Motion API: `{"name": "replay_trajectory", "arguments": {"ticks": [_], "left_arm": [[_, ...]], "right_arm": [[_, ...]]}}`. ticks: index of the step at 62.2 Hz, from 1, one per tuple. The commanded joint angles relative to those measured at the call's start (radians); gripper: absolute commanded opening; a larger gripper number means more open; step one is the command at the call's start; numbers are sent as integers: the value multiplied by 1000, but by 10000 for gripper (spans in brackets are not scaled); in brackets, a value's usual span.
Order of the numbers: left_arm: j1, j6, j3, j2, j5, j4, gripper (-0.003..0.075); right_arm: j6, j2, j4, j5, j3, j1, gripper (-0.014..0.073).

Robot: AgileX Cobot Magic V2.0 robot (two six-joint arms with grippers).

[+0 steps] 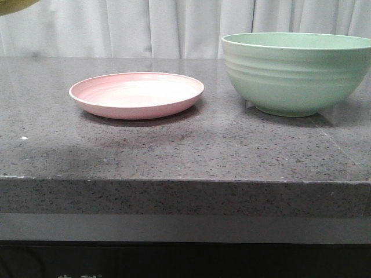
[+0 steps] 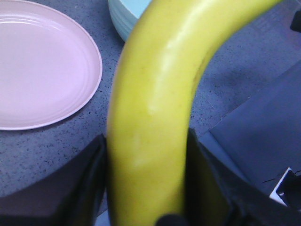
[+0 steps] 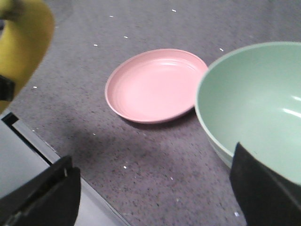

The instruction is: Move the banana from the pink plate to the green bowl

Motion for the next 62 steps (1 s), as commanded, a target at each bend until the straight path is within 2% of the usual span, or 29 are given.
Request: {"name": "replay_trajectory", "arguments": {"ticks": [1, 15, 29, 32, 62], "left_arm": [[-4, 3, -32, -15, -61, -54, 223], [-4, 3, -32, -15, -61, -54, 223], [-4, 3, -32, -15, -61, -54, 223], [-4, 3, -32, -15, -62, -54, 223], [-4, 3, -32, -15, -63, -54, 223]], "right_arm": [[-246, 48, 214, 23, -35, 1, 654], [-652, 171, 519, 117, -35, 76, 654], [-903, 281, 751, 124, -35, 200, 654], [-929, 303, 794, 129, -35, 220, 654], [-910, 555, 793, 269, -226, 327, 654]]}}
